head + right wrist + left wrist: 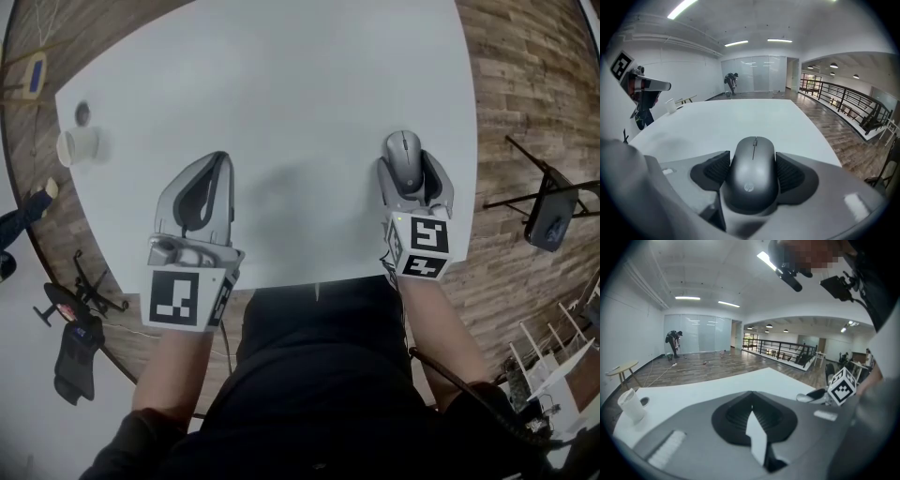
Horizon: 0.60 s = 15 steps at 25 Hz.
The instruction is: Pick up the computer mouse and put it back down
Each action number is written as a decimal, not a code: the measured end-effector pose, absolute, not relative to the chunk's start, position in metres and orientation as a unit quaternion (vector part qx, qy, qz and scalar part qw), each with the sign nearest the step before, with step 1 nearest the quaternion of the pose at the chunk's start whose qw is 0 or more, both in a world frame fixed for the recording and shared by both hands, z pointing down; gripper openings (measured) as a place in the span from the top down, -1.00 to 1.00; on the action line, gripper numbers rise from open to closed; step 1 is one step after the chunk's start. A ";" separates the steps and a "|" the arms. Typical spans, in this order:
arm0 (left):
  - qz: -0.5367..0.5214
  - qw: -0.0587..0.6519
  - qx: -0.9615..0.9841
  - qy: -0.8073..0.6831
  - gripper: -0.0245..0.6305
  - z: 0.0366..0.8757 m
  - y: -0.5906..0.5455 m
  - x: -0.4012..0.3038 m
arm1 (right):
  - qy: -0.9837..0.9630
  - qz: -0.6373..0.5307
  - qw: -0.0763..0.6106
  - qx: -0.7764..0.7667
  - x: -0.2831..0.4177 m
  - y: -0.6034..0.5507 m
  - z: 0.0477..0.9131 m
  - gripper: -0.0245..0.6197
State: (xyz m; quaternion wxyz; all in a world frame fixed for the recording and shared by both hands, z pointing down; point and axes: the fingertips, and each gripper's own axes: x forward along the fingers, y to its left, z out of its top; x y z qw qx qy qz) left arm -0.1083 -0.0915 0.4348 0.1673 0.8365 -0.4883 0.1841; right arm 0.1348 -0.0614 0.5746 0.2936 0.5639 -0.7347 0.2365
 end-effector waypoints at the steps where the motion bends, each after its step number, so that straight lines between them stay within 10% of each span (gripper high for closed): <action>1: 0.185 0.165 0.836 -0.489 0.93 0.434 -0.092 -0.109 | -0.734 0.237 0.294 0.565 0.135 -0.061 0.575 -0.03; 15: 0.173 0.139 0.835 -0.504 0.93 0.417 -0.082 -0.125 | -0.743 0.203 0.282 0.572 0.133 -0.072 0.549 -0.13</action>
